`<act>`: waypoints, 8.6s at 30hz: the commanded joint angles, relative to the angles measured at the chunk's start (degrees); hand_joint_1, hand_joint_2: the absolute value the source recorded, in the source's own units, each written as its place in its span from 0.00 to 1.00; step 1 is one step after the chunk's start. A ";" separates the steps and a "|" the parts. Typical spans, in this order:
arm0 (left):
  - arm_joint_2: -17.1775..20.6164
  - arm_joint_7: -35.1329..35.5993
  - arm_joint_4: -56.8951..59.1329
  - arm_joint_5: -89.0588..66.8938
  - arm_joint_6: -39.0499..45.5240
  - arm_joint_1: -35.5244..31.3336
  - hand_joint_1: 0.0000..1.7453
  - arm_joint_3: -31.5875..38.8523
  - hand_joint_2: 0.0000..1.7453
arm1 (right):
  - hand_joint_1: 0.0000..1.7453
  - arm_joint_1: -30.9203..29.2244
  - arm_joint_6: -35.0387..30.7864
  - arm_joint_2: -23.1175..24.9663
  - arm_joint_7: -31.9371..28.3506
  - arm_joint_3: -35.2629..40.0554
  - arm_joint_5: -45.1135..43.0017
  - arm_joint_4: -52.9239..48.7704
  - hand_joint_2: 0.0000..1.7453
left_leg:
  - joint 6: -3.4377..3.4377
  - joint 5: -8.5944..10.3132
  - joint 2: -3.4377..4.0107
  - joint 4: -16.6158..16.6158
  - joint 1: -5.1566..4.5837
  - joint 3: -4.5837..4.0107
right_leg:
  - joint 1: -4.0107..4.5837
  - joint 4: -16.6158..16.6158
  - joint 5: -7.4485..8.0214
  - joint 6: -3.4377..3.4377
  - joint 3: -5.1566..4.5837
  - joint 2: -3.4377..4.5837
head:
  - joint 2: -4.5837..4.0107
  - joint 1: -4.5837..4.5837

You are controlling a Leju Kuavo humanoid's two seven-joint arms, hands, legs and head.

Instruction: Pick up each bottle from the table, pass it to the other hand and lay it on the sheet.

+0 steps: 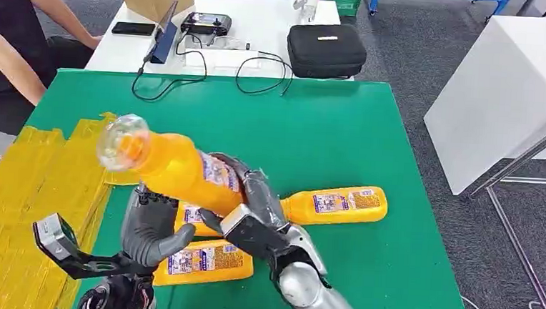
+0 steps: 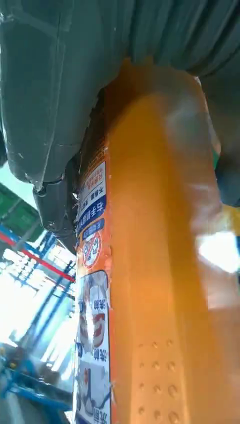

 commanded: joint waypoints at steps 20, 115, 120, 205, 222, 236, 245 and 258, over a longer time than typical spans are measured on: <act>0.54 -2.51 2.04 2.03 2.82 0.33 0.00 9.34 1.00 | 1.00 -8.89 10.93 -3.99 3.43 23.63 5.37 5.40 1.00 | -0.02 0.01 -0.05 -0.07 0.02 0.05 | -0.01 -0.07 -0.02 0.01 0.05 -0.12 | 0.00 0.02; 21.38 29.99 38.46 -92.81 43.81 -11.79 0.00 11.58 0.00 | 0.00 -7.78 12.09 -7.24 16.47 21.13 16.16 13.91 0.00 | -0.08 0.06 -0.04 -0.05 0.02 0.00 | 0.05 0.02 -0.02 -0.01 -0.05 -0.08 | 0.00 0.04; 21.48 29.81 38.85 -93.48 44.79 -12.75 0.00 10.41 0.00 | 0.00 -9.66 13.05 -4.64 17.17 22.76 15.98 18.48 0.00 | -0.09 0.05 0.04 -0.04 0.05 0.03 | 0.09 0.01 -0.01 0.00 -0.03 -0.05 | 0.00 0.04; 0.01 -6.49 -7.35 -5.89 14.47 6.17 0.00 25.73 0.00 | 1.00 5.20 2.01 -11.47 9.24 8.78 0.44 -3.95 1.00 | -0.12 -0.05 -0.06 -0.05 0.02 0.04 | 0.05 -0.04 -0.09 0.02 0.01 -0.11 | 0.00 0.02; -1.69 7.12 -4.68 8.04 -5.25 12.16 0.00 10.94 1.00 | 1.00 5.95 -5.57 -6.10 1.26 3.75 -1.31 -6.53 1.00 | -0.17 -0.04 0.00 -0.07 -0.01 -0.06 | -0.04 -0.05 -0.02 0.00 -0.13 -0.03 | 0.00 0.02; 0.47 8.93 -3.77 7.34 -5.87 11.81 0.00 8.56 1.00 | 1.00 4.05 -7.05 -5.25 2.49 4.75 -0.17 -4.44 1.00 | -0.18 -0.05 0.03 -0.10 -0.01 0.07 | -0.01 -0.07 -0.03 0.01 0.00 -0.02 | 0.00 0.00; 1.40 9.53 -1.26 5.70 -3.05 9.40 0.00 6.86 1.00 | 1.00 -2.07 -5.12 -2.93 9.63 9.05 5.16 4.56 1.00 | -0.18 -0.05 0.05 -0.14 0.00 0.12 | 0.00 -0.10 -0.02 0.00 0.04 0.00 | 0.00 0.02; 1.32 9.51 -0.67 6.00 -2.14 8.54 0.00 8.12 1.00 | 1.00 -7.09 -4.32 0.71 12.69 14.58 10.10 11.22 1.00 | -0.16 -0.03 0.01 -0.10 0.04 0.09 | 0.09 -0.07 -0.04 0.01 0.03 -0.04 | 0.00 0.02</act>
